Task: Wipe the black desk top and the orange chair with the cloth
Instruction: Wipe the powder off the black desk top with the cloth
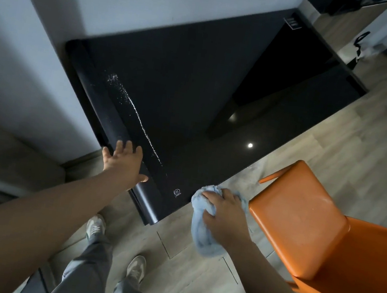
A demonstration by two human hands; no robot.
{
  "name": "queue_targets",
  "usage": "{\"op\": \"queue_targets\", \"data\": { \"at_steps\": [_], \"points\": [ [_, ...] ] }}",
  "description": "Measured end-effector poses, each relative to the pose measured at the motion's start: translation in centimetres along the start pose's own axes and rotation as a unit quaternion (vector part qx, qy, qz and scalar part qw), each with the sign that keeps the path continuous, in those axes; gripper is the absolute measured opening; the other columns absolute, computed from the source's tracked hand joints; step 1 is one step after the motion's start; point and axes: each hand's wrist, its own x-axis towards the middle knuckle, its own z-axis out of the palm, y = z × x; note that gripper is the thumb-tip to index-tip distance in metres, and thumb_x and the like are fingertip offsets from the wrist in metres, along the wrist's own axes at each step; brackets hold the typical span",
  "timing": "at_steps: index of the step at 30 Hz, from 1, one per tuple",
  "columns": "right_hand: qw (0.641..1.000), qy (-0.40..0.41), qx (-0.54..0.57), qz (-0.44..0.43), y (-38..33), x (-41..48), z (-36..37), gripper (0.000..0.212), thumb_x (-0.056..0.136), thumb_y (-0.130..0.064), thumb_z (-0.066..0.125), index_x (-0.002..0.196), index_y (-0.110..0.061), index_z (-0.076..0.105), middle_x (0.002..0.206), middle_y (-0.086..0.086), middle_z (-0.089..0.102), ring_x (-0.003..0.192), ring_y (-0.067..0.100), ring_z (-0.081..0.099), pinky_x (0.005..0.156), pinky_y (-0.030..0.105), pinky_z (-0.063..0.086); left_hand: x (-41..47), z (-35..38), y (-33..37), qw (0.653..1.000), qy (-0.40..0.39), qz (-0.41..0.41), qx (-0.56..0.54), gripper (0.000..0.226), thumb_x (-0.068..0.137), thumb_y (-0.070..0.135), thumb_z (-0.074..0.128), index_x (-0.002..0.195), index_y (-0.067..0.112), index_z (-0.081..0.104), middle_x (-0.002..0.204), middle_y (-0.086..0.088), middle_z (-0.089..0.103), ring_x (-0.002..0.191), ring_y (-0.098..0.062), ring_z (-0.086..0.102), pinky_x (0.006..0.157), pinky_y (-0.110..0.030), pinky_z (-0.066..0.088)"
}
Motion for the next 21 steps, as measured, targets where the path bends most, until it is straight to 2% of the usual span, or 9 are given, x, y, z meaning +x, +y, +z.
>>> {"op": "queue_targets", "data": {
  "at_steps": [3,6,11,17,21],
  "points": [
    [0.999,0.031,0.031,0.003,-0.5,0.8,-2.6,0.045,0.092,-0.03,0.05,0.137,-0.033,0.047,0.136,0.0,0.048,0.126,0.02,0.042,0.11,0.031,0.029,-1.3,-0.7,-0.9,1.0,0.01,0.021,-0.01,0.084,0.084,0.06,0.058,0.149,0.019,0.023,0.146,-0.007,0.031,0.139,-0.03,0.025,0.11,-0.054,0.031],
    [0.999,0.041,0.014,-0.022,-2.2,2.3,-6.2,0.045,0.094,-0.031,0.05,0.139,-0.032,0.042,0.138,0.001,0.045,0.129,0.02,0.039,0.111,0.031,0.03,-2.3,-2.1,-2.1,0.999,0.014,0.02,-0.03,0.078,0.085,0.06,0.056,0.146,0.019,0.029,0.147,-0.006,0.032,0.136,-0.028,0.03,0.106,-0.05,0.035],
    [0.993,0.092,0.029,-0.071,-6.0,5.9,-10.7,0.047,0.092,-0.025,0.05,0.138,-0.03,0.046,0.135,0.002,0.046,0.126,0.021,0.04,0.11,0.03,0.028,-2.1,-5.1,-5.3,0.997,0.045,0.012,-0.065,0.069,0.087,0.059,0.055,0.14,0.019,0.037,0.138,-0.002,0.04,0.129,-0.024,0.038,0.104,-0.048,0.039],
    [0.986,0.111,0.056,-0.112,-11.7,13.3,-12.9,0.051,0.09,-0.027,0.054,0.14,-0.032,0.045,0.13,0.0,0.048,0.12,0.02,0.043,0.108,0.032,0.031,-0.3,-7.8,-10.5,0.991,0.079,0.004,-0.112,0.069,0.089,0.056,0.052,0.145,0.021,0.032,0.135,0.0,0.042,0.123,-0.021,0.041,0.101,-0.044,0.041],
    [0.983,0.123,0.041,-0.131,-15.6,18.7,-13.7,0.056,0.091,-0.025,0.052,0.145,-0.031,0.038,0.129,0.003,0.05,0.119,0.022,0.046,0.106,0.034,0.034,1.2,-9.3,-14.2,0.988,0.071,-0.006,-0.135,0.074,0.092,0.055,0.05,0.151,0.02,0.023,0.147,-0.004,0.034,0.134,-0.024,0.034,0.107,-0.041,0.036]
  ]
}}
